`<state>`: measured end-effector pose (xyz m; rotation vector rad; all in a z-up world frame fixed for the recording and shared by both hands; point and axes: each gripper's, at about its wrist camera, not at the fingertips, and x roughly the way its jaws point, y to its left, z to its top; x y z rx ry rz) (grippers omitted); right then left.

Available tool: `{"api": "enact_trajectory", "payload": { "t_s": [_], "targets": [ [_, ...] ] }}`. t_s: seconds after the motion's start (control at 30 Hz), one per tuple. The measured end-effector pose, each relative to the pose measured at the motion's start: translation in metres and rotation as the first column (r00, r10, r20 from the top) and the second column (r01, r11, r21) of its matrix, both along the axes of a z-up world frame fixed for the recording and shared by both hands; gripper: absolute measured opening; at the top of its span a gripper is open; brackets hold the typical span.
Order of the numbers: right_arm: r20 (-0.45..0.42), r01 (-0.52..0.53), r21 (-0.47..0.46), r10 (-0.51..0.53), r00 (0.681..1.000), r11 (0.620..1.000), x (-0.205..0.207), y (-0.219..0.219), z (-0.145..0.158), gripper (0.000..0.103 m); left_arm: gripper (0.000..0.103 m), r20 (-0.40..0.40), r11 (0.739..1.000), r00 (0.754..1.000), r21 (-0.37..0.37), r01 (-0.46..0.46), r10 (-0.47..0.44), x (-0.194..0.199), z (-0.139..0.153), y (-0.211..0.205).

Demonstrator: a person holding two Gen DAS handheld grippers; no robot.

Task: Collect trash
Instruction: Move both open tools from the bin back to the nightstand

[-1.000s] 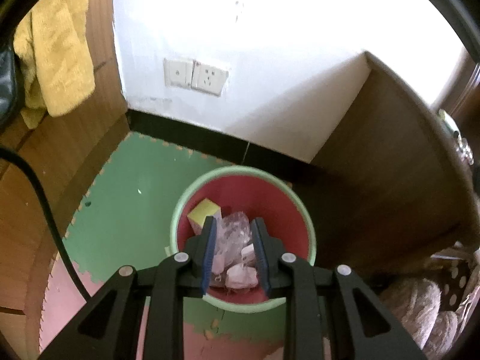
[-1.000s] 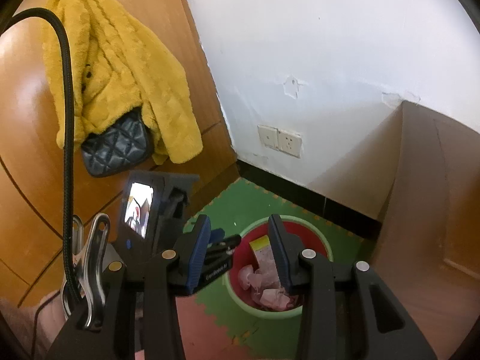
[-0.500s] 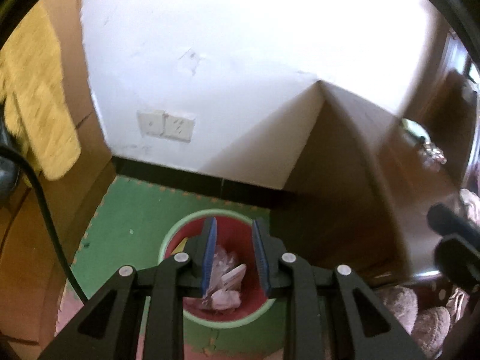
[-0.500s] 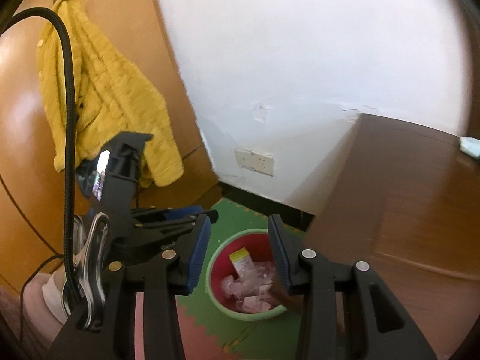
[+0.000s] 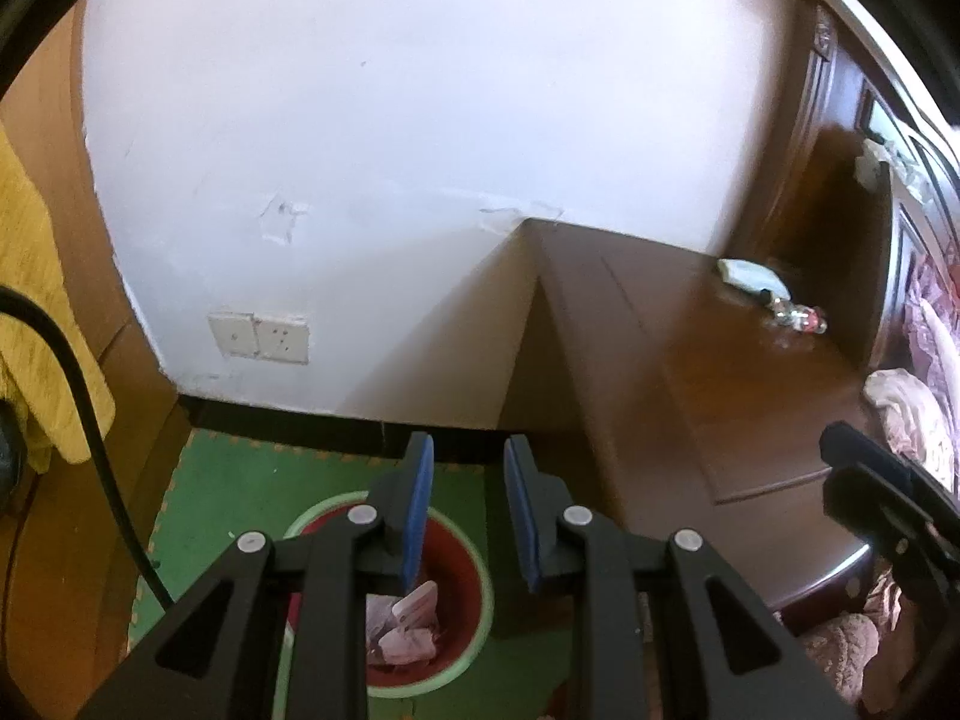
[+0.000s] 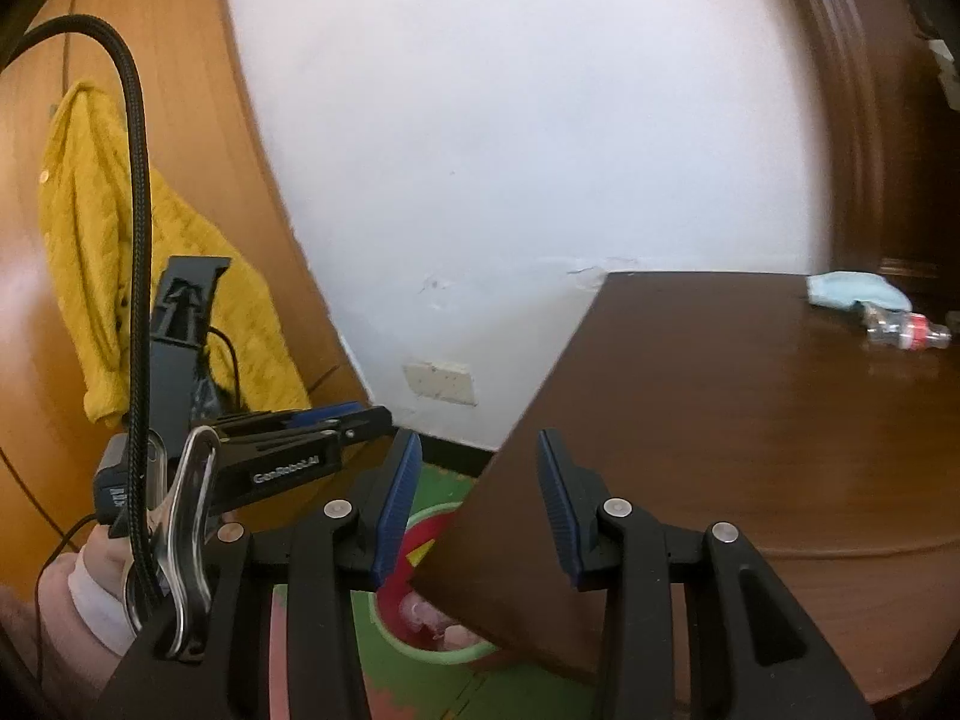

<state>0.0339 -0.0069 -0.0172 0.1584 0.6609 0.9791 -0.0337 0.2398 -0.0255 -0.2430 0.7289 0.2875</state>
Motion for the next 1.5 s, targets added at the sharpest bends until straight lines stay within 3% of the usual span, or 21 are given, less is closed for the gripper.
{"api": "enact_trajectory", "payload": {
  "t_s": [0.53,1.1,1.5],
  "targets": [
    [0.012,0.143,0.011,-0.143,0.990,0.990,0.018,-0.057,0.003,0.041,0.026,0.037,0.993,0.993,0.052,0.110,-0.112,0.036,0.032,-0.052],
    [0.015,0.269,-0.020,-0.269,0.963,0.963,0.046,-0.107,-0.003,0.041,0.026,0.031,0.960,0.961,0.072,0.271,-0.274,0.105,0.054,-0.126],
    [0.024,0.344,-0.060,-0.343,0.939,0.937,0.073,-0.133,-0.008,0.041,0.026,0.032,0.943,0.944,0.055,0.327,-0.329,0.148,0.058,-0.162]
  ]
}}
